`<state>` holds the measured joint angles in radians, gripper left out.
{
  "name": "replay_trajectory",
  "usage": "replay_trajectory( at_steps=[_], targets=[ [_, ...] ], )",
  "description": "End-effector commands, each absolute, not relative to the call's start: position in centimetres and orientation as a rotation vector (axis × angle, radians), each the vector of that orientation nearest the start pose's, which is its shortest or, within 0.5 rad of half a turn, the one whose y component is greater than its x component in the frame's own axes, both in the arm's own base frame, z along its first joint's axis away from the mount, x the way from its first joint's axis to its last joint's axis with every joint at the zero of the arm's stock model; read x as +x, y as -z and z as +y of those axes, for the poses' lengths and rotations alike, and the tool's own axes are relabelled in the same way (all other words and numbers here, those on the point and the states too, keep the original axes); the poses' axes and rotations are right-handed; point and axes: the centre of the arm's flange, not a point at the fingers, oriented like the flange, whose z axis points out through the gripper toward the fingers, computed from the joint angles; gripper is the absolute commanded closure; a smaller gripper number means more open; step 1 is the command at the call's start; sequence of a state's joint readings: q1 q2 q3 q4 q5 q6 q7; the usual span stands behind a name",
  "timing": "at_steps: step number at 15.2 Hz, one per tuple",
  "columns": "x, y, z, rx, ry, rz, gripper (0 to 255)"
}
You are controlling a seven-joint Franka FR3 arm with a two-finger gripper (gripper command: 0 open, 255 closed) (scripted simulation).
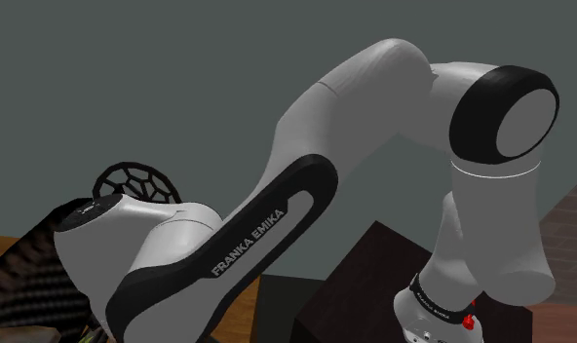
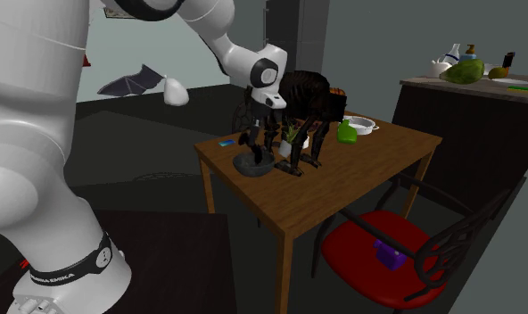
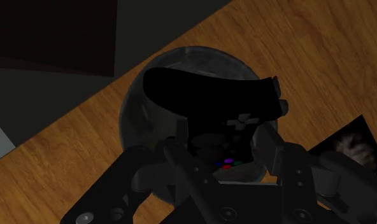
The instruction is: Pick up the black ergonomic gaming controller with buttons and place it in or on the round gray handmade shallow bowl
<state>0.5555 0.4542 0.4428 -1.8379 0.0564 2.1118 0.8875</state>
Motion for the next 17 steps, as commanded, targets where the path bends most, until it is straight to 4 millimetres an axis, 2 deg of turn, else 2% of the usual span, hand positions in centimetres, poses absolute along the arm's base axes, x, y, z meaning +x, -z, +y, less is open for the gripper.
replay_trajectory(
  at_steps=[1,7,15,16,17],
  targets=[
    [35.0,-28.3,51.7,-3.084,-0.426,-0.08,255],
    [35.0,-25.0,51.7,-3.084,-0.426,-0.08,255],
    [35.0,-25.0,51.7,-3.084,-0.426,-0.08,255],
    [35.0,-25.0,51.7,-3.084,-0.426,-0.08,0],
    [35.0,-25.0,51.7,-3.084,-0.426,-0.08,0]
  ],
)
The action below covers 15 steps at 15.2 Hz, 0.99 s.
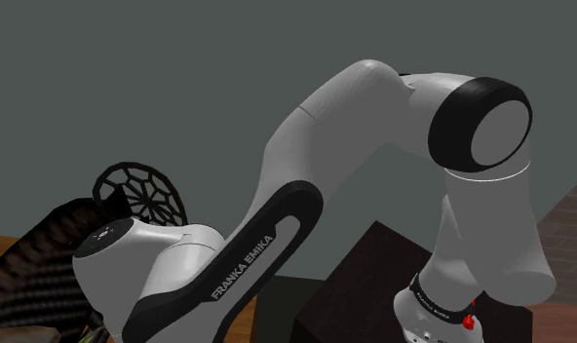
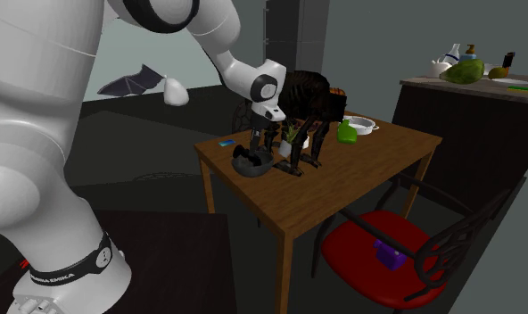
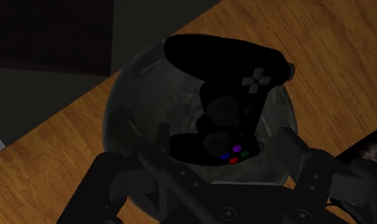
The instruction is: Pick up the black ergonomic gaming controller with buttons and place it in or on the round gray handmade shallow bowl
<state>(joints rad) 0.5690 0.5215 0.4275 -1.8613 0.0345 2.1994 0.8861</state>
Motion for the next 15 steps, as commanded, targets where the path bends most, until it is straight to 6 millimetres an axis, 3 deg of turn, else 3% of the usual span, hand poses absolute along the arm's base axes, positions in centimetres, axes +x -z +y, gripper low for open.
replay_trajectory(
  at_steps=[1,4,8,15],
  targets=[
    [35.0,-25.0,51.7,-3.084,-0.426,-0.08,0],
    [35.0,-25.0,51.7,-3.084,-0.426,-0.08,0],
    [36.4,-29.8,51.6,-3.084,-0.426,-0.08,0],
    [36.4,-29.8,51.6,-3.084,-0.426,-0.08,0]
  ],
)
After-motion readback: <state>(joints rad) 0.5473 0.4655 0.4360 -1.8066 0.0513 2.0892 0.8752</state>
